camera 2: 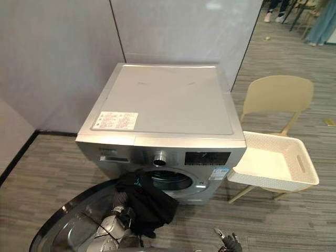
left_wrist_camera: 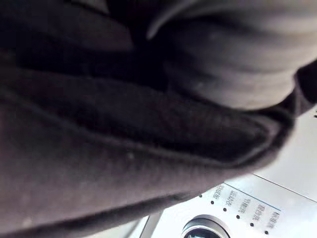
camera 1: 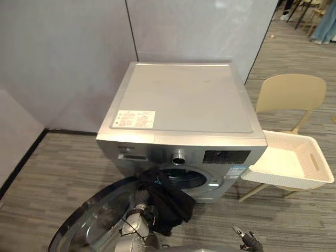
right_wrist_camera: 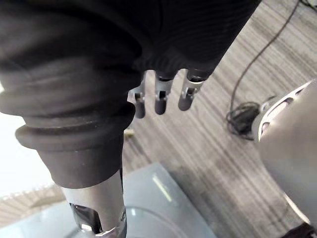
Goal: Pick up the laundry basket with both hands and put the clothes into the washing machine.
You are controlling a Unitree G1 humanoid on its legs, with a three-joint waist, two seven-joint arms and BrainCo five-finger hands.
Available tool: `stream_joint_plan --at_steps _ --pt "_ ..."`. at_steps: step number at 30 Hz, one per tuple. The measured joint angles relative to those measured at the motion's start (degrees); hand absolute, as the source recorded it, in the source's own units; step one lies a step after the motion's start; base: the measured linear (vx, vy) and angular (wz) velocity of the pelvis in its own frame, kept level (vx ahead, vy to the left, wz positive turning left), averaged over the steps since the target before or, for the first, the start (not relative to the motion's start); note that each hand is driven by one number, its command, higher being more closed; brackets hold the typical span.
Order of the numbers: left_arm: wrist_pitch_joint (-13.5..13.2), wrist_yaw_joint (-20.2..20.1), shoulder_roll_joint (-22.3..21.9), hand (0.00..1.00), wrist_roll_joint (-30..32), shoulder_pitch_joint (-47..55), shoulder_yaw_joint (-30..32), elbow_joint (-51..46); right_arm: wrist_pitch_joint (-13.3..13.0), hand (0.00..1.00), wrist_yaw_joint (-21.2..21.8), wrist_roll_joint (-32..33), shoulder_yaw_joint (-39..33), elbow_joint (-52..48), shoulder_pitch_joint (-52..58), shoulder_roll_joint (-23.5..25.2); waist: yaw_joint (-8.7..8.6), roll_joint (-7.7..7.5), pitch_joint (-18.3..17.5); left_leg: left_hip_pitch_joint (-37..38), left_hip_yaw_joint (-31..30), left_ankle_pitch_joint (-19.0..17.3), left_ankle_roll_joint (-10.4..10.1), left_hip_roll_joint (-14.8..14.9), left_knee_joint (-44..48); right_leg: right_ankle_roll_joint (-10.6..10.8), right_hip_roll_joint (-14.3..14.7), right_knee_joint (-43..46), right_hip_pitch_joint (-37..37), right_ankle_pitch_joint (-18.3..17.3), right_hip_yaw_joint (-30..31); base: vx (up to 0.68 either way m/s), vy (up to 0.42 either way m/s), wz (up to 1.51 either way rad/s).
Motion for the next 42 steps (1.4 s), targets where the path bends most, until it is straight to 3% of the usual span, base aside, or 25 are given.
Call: stream_joint_plan --at_steps 1,2,4,5,6,7,10,14,19,23,26,29,31,34,37,42 --pt "0.0 -0.4 0.0 1.00 0.0 0.0 -1.0 -0.1 0.0 0.00 0.1 0.0 0.2 -0.2 0.1 -0.4 -0.12 0.70 0.2 -0.3 0.4 -3.7 -0.4 -0.4 10.0 0.9 -1.1 3.0 -1.3 -1.5 0.6 -0.17 0.104 -0.22" --pt "0.0 -0.5 0.0 1.00 0.0 -0.1 -1.4 -0.4 0.0 0.00 0.1 0.0 0.2 -0.4 0.2 -0.5 -0.29 1.30 0.4 0.3 0.6 -5.2 -1.1 -0.5 11.3 1.5 -1.3 4.7 -2.1 -2.6 0.7 -0.11 0.162 -0.15" --pt "0.0 -1.3 0.3 1.00 0.0 -1.8 -4.6 -3.7 0.0 0.00 0.1 0.1 0.5 -2.2 -0.1 -0.5 -0.86 2.60 1.2 1.8 0.4 -13.5 -2.1 -1.7 2.3 3.1 -2.5 14.8 -9.6 -6.3 1.3 -0.09 0.177 0.11" --pt "-0.2 -1.5 1.1 1.00 0.0 -3.2 -5.5 -4.8 -0.1 0.00 0.1 0.1 0.7 -2.5 -1.4 -0.3 -1.61 2.21 2.6 0.9 0.4 -14.5 -1.1 -2.8 2.9 3.2 -3.7 18.6 -12.1 -7.3 1.8 -0.13 0.122 0.38" --pt "-0.3 -1.5 2.1 1.00 0.1 -6.5 -6.7 -6.8 0.1 0.00 0.0 0.1 1.8 -3.5 -4.0 -0.2 -2.04 0.64 7.4 -1.9 0.5 -14.9 -0.5 -3.5 7.1 3.4 -5.9 26.1 -15.8 -9.3 2.3 -0.20 0.089 0.41" --pt "-0.4 -1.4 2.4 1.00 0.3 -9.0 -8.1 -8.6 0.1 0.00 -0.1 0.1 2.7 -6.1 -5.7 -0.3 -1.92 0.45 9.8 -7.4 -0.3 -16.7 0.4 -3.3 13.7 3.2 -7.0 32.7 -20.9 -11.6 2.5 -0.29 0.103 0.32" --pt "-0.4 -1.4 2.4 1.00 0.5 -13.7 -12.1 -11.3 -0.2 0.00 -1.3 0.9 4.9 -12.2 -10.9 0.0 -1.61 -0.79 14.4 -16.4 -0.5 -18.8 1.1 -2.8 22.7 3.3 -8.9 44.0 -31.0 -15.1 4.5 -0.22 0.040 0.04" --pt "-0.4 -1.4 0.8 1.00 0.5 -17.5 -20.1 -12.1 -1.2 0.00 -1.8 1.3 9.9 -20.8 -14.1 3.0 -1.38 -1.19 15.9 -22.4 0.4 -19.5 0.8 -0.7 26.2 1.8 -8.6 49.6 -39.2 -16.3 6.3 -0.13 -0.067 -0.20" --pt "-0.6 -0.4 -2.7 1.00 0.6 -27.4 -24.5 -9.5 -2.6 0.00 -3.6 2.9 11.6 -27.4 -15.0 4.9 -1.93 -2.18 18.1 -28.6 0.8 -19.0 0.3 2.2 28.9 0.9 -6.8 53.0 -46.6 -16.6 6.7 -0.05 -0.094 -0.23" --pt "-0.8 4.1 -6.9 1.00 1.7 -41.0 -19.4 1.2 -3.9 0.00 -5.5 3.7 11.8 -29.8 -17.4 4.9 -2.89 -4.26 21.0 -35.8 0.2 -19.5 -0.3 5.3 33.6 0.3 -4.5 57.1 -54.4 -16.7 8.0 -0.04 -0.074 -0.33" --pt "-0.8 8.3 -7.0 1.00 1.7 -49.2 -9.8 6.2 -4.9 0.00 -6.4 5.1 12.6 -32.6 -18.9 4.9 -3.64 -5.12 23.2 -41.2 0.2 -21.1 -0.5 8.2 38.1 0.2 -2.5 60.2 -60.5 -16.7 8.9 -0.05 -0.035 -0.43" --pt "-1.7 14.5 -2.5 1.00 -1.1 -58.0 2.3 9.4 -5.6 0.00 -6.6 5.2 13.0 -34.9 -19.6 5.0 -4.40 -5.90 23.8 -47.6 0.4 -22.0 -0.2 10.1 41.7 -0.1 -1.1 62.7 -67.7 -16.5 9.8 -0.09 -0.040 -0.40" --pt "-2.6 18.1 4.8 1.00 -4.5 -64.6 11.7 12.6 -7.1 0.00 -6.5 5.3 13.4 -36.0 -20.0 5.1 -5.83 -6.69 24.3 -51.6 -0.1 -22.2 -0.1 11.0 43.6 -0.7 -0.3 63.9 -71.4 -16.1 9.8 -0.05 -0.028 -0.24" --pt "-2.9 20.4 11.9 1.00 -8.8 -69.5 18.9 14.7 -8.1 0.00 -6.4 6.0 10.9 -35.6 -20.0 4.9 -6.11 -7.17 24.7 -54.2 -0.7 -22.2 0.0 11.1 45.2 -0.7 -0.5 65.4 -73.6 -16.1 9.4 0.00 -0.034 -0.02" --pt "-3.8 21.0 15.8 1.00 -11.7 -72.4 21.8 17.0 -8.7 0.00 -6.4 7.6 9.4 -34.4 -19.7 4.6 -5.77 -7.16 24.7 -55.3 -1.0 -22.2 0.0 11.1 45.7 -0.7 -0.7 65.5 -74.1 -16.1 9.0 -0.01 -0.025 0.04" --pt "-4.0 22.9 17.7 1.00 -17.4 -80.6 21.6 18.3 -9.2 0.00 -6.2 10.2 8.6 -33.5 -19.1 4.0 -5.78 -7.16 24.7 -58.0 -1.9 -22.3 0.2 10.9 46.3 -0.8 -1.5 65.6 -75.6 -16.1 8.1 -0.05 -0.034 0.06"
